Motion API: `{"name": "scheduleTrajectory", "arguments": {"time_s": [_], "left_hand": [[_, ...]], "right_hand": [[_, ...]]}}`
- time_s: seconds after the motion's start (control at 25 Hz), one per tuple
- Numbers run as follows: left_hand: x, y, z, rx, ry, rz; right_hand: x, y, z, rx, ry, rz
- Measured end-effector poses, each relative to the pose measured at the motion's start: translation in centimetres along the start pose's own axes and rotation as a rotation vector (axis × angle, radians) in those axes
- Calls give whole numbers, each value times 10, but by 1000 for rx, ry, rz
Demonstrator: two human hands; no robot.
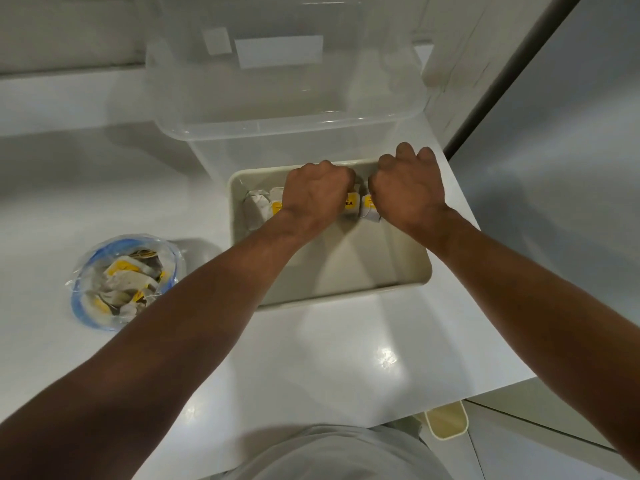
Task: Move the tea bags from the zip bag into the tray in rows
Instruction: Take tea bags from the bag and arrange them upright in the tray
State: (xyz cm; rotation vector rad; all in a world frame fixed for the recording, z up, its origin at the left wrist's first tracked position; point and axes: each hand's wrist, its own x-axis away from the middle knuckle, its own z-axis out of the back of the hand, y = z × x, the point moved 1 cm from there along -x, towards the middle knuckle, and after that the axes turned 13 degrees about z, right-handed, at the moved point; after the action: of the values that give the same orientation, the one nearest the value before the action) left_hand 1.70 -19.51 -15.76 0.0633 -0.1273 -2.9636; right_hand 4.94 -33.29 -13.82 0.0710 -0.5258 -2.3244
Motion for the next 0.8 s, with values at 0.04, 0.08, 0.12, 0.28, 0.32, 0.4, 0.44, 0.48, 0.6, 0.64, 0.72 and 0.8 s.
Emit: {"name": "scheduleTrajectory", "arguments": {"time_s": [0.04, 0.08, 0.12, 0.28, 0.32, 0.4, 0.44, 0.48, 0.6, 0.64, 0.72, 0.8], "left_hand": [[1, 0, 1, 6, 3, -6], [2, 0, 3, 15, 11, -15], [3, 1, 4, 23, 19, -22], [2, 3, 3, 14, 56, -37], [2, 3, 1, 18, 54, -37], [2, 1, 0, 38, 27, -34], [1, 0, -1, 51, 20, -30], [0, -2, 1, 57, 22, -17], [9, -10, 11, 49, 30, 25], [17, -13, 12, 21, 15, 4], [38, -18, 8, -80, -89, -129], [54, -20, 1, -187, -213, -254]], "right_hand": [[0, -1, 0, -11, -6, -2], [1, -3, 1, -13, -14, -6], [1, -5, 1, -4, -21, -13], [1, -8, 5, 38, -48, -48], [1, -8, 5, 33, -58, -44], [2, -8, 6, 31, -51, -40], [2, -8, 7, 26, -47, -44], [2, -8, 8, 11, -43, -57], [8, -5, 12, -42, 85, -131], [15, -8, 15, -134, 107, -155], [31, -23, 20, -298, 68, -196], [43, -47, 22, -367, -94, -144]]}}
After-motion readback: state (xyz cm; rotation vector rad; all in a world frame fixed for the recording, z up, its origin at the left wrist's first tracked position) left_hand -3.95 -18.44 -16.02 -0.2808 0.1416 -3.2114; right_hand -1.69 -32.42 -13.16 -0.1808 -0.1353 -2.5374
